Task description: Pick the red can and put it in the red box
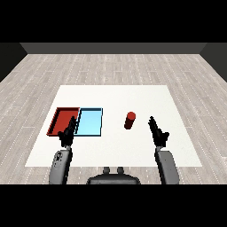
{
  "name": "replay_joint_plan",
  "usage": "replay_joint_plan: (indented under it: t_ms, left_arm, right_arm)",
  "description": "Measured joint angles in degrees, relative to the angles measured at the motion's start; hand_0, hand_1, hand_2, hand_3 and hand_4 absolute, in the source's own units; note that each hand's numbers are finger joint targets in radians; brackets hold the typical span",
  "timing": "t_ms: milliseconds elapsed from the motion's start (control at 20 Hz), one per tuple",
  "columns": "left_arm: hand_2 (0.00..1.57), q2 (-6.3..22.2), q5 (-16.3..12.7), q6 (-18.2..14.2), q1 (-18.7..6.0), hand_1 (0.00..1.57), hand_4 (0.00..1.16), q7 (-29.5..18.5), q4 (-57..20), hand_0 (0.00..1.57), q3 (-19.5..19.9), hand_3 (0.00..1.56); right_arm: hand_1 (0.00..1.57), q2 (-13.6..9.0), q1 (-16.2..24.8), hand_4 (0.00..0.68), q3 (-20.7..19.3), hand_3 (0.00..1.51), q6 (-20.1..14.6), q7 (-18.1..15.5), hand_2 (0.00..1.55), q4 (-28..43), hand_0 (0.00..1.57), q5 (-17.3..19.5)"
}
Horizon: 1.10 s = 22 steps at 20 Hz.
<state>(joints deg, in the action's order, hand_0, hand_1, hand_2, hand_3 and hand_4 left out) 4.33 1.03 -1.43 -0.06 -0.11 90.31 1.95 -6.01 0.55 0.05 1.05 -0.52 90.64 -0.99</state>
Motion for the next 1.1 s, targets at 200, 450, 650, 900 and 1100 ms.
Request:
replay_joint_plan:
  t_ms: [200,450,650,900,1100]
  left_arm:
    - [0.00,0.12,0.62,0.49,0.15,0.00,0.00,0.07,-0.12,0.00,-0.05,0.00]
    - [0.00,-0.77,-1.01,1.46,0.08,0.00,0.00,-8.21,2.06,0.00,0.74,0.00]
    - [0.00,-1.96,-1.34,1.63,-0.06,0.00,0.00,-15.93,1.27,0.00,1.03,0.00]
    - [0.00,-1.35,-2.81,3.05,0.80,0.00,0.00,-20.10,1.22,0.00,2.38,0.00]
    - [0.00,-1.34,-3.77,3.39,0.32,0.00,0.00,-19.44,2.10,0.00,2.60,0.00]
  right_arm:
    - [0.00,-0.53,-3.28,0.000,-2.18,0.00,0.56,-0.10,0.00,-3.70,0.00,0.04]
    - [0.00,-0.41,-7.47,0.000,-4.80,0.00,3.22,-6.30,0.00,-6.71,0.00,-3.23]
    - [0.00,-0.84,-9.67,0.000,-6.56,0.00,6.63,-12.43,0.00,-10.40,0.00,-5.81]
    - [0.00,-0.90,-10.73,0.000,-7.02,0.00,7.83,-15.99,0.00,-12.55,0.00,-6.07]
    - [0.00,-1.51,-11.16,0.000,-7.90,0.00,8.16,-15.26,0.00,-12.08,0.00,-7.02]
